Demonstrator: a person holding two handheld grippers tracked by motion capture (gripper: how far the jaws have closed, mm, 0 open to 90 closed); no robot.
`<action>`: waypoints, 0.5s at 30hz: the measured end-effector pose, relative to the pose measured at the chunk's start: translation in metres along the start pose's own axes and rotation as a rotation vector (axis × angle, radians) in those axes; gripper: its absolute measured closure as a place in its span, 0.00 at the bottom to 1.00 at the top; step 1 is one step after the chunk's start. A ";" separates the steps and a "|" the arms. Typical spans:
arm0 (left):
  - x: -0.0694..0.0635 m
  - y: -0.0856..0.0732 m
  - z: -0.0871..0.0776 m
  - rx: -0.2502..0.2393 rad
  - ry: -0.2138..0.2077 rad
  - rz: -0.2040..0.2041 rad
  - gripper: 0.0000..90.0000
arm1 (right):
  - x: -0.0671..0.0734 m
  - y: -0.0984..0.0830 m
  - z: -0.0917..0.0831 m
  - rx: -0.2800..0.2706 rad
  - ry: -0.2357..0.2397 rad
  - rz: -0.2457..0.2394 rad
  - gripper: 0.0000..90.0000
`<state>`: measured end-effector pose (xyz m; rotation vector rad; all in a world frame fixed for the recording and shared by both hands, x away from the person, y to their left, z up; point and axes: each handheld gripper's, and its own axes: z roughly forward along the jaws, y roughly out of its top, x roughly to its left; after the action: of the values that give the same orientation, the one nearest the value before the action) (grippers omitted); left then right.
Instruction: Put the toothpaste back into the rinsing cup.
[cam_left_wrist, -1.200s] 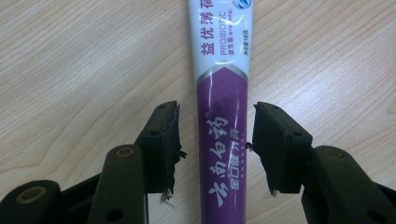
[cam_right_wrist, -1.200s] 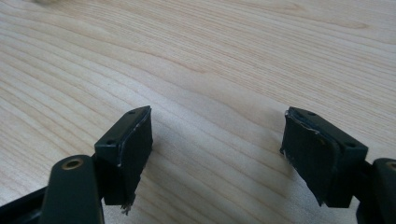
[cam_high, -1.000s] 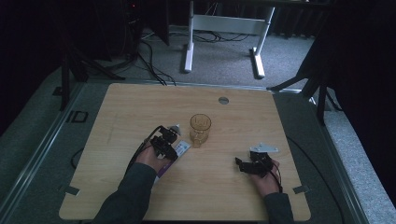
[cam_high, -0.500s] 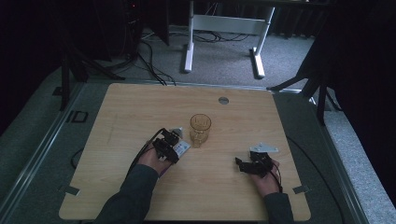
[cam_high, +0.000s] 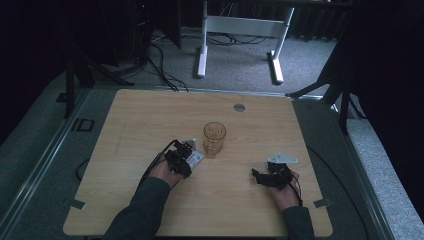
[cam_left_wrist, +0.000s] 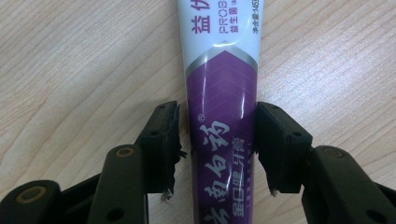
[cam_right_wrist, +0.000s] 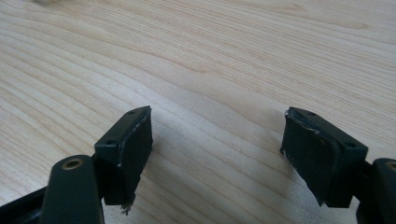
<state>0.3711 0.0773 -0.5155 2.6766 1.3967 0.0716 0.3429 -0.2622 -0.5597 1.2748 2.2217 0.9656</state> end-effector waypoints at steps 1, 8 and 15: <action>0.000 0.000 0.000 0.001 -0.001 0.000 0.57 | 0.000 0.000 0.000 0.000 0.000 0.000 0.27; -0.001 0.000 0.003 0.005 -0.006 -0.001 0.59 | 0.000 0.000 0.000 0.000 0.000 0.000 0.27; -0.001 0.000 0.003 0.001 -0.013 0.000 0.63 | 0.000 0.000 0.000 0.000 0.000 0.000 0.27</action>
<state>0.3711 0.0763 -0.5182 2.6734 1.3929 0.0540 0.3429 -0.2622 -0.5597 1.2742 2.2219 0.9654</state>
